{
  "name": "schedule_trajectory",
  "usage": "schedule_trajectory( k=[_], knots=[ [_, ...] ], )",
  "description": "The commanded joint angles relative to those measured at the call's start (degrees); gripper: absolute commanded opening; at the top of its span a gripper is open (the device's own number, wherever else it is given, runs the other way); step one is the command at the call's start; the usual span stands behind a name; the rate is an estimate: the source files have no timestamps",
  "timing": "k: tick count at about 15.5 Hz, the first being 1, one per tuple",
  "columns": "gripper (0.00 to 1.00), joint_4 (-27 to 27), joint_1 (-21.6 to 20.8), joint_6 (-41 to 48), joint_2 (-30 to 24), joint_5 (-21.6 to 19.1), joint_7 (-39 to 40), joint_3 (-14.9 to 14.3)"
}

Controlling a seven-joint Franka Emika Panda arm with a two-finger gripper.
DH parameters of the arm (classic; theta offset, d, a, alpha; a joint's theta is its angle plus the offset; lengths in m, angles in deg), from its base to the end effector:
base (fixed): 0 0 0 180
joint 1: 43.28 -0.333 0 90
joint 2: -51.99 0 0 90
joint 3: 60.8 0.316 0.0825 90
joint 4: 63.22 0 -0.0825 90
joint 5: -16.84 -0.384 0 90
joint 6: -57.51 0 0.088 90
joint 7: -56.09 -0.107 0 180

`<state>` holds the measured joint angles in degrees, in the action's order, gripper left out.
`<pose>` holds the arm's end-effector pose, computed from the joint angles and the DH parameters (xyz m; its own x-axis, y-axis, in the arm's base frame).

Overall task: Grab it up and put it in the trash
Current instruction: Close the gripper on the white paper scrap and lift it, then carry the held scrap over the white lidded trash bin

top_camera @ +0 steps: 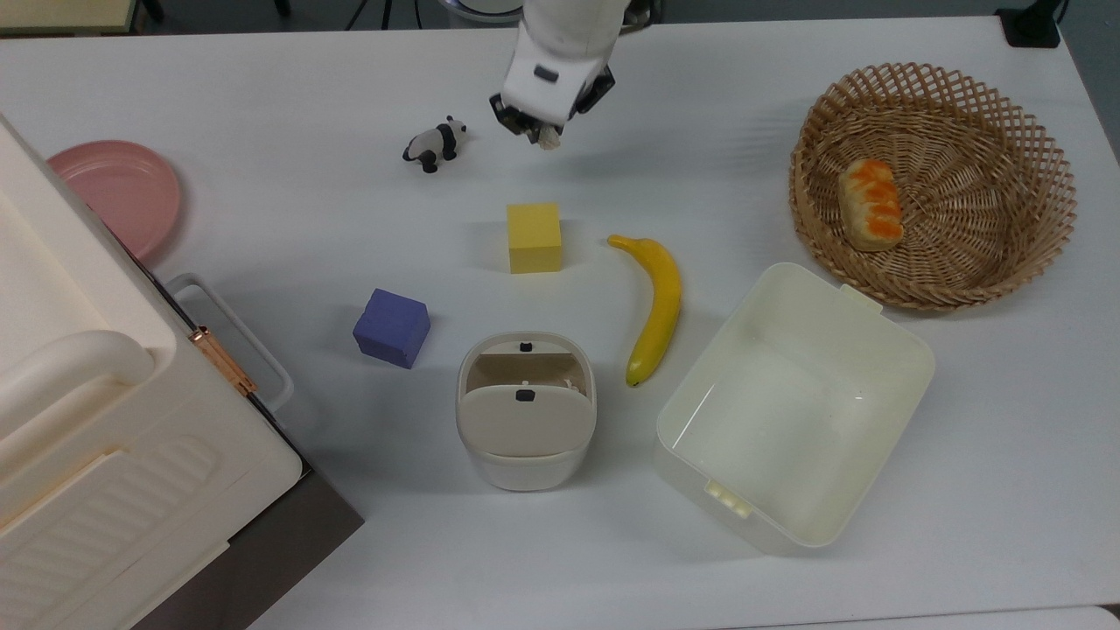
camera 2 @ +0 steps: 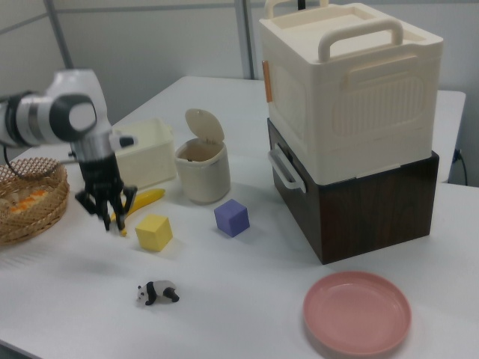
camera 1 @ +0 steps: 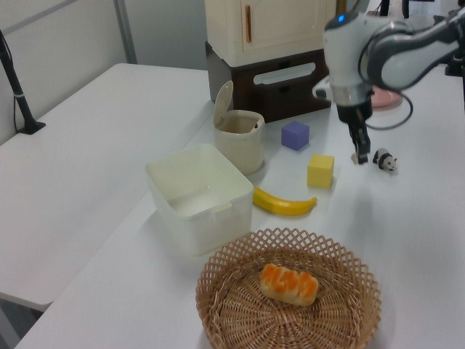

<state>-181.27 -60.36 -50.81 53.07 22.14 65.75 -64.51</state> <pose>0.5177 0.1161 0.4112 0.8889 0.4122 -0.1998 0.4292 -0.9019 0.0491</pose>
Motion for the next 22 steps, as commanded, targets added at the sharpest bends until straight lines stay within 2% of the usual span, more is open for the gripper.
schedule_trajectory(
  k=[1, 4, 6, 9, 11, 15, 20, 22],
  knots=[
    [0.01, 13.1, 1.6, 10.2, -0.9, 1.0, 1.2, -0.7],
    [0.01, 23.6, 3.0, 18.7, -0.9, 0.9, 3.1, -0.8],
    [0.01, 27.0, 3.7, 21.1, -0.8, 1.0, 4.1, -0.9],
    [0.00, 27.8, 4.8, 22.1, -0.6, 1.1, 4.8, -0.8],
    [0.00, 29.0, 8.8, 21.8, 0.2, 1.0, 4.9, 0.5],
    [0.00, 31.0, 17.1, 21.3, 1.1, 1.1, 6.2, 5.3],
    [0.00, 31.0, 17.3, 21.0, 2.7, 1.6, 6.1, 5.3],
    [0.00, 31.8, 17.3, 18.2, 4.8, 1.3, 5.1, 5.3]
  ],
)
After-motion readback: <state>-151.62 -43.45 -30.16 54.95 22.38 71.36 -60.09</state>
